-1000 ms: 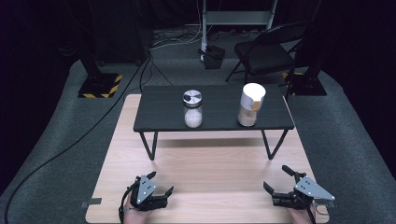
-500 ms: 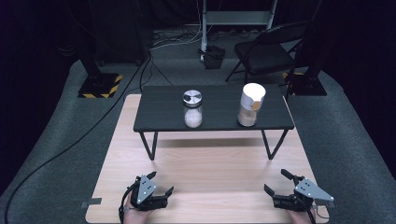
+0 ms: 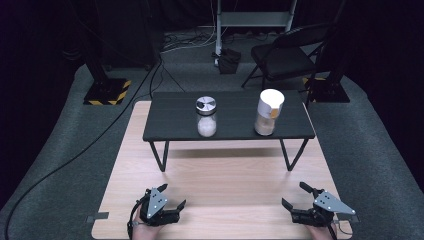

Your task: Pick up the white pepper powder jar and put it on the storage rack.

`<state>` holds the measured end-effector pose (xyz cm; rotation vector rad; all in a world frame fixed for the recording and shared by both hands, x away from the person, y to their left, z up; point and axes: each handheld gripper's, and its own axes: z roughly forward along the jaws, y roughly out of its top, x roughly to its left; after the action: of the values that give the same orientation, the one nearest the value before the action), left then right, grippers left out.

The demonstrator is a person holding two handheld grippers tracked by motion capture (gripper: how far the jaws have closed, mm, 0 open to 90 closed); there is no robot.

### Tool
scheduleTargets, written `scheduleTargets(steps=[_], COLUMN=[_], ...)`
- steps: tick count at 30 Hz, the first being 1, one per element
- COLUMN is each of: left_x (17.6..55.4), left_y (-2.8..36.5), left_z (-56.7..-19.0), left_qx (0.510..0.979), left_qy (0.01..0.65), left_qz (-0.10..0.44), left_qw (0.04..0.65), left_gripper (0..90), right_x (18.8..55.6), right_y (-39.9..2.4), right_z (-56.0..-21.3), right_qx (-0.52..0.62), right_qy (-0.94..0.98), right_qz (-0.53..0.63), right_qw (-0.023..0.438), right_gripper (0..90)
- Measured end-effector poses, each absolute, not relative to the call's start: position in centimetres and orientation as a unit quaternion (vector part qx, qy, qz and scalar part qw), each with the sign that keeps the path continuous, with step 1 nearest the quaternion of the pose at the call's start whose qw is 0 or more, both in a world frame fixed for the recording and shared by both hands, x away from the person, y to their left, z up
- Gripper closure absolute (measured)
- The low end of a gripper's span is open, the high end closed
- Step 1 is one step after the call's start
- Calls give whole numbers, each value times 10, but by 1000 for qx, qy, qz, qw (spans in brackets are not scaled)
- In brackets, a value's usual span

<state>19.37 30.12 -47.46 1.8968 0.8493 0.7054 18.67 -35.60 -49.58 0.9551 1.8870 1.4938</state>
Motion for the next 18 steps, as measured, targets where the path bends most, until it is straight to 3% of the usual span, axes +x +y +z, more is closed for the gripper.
scheduleTargets(steps=[18], left_x=[194], left_y=[301], left_z=[-474], left_qx=[770], left_qy=[343], left_qz=[286], left_qw=[455], left_gripper=[140], right_x=[188], right_y=[-357], right_z=[-498], right_qx=[356], right_qy=[698], right_qz=[560], right_qw=[269], right_gripper=[53])
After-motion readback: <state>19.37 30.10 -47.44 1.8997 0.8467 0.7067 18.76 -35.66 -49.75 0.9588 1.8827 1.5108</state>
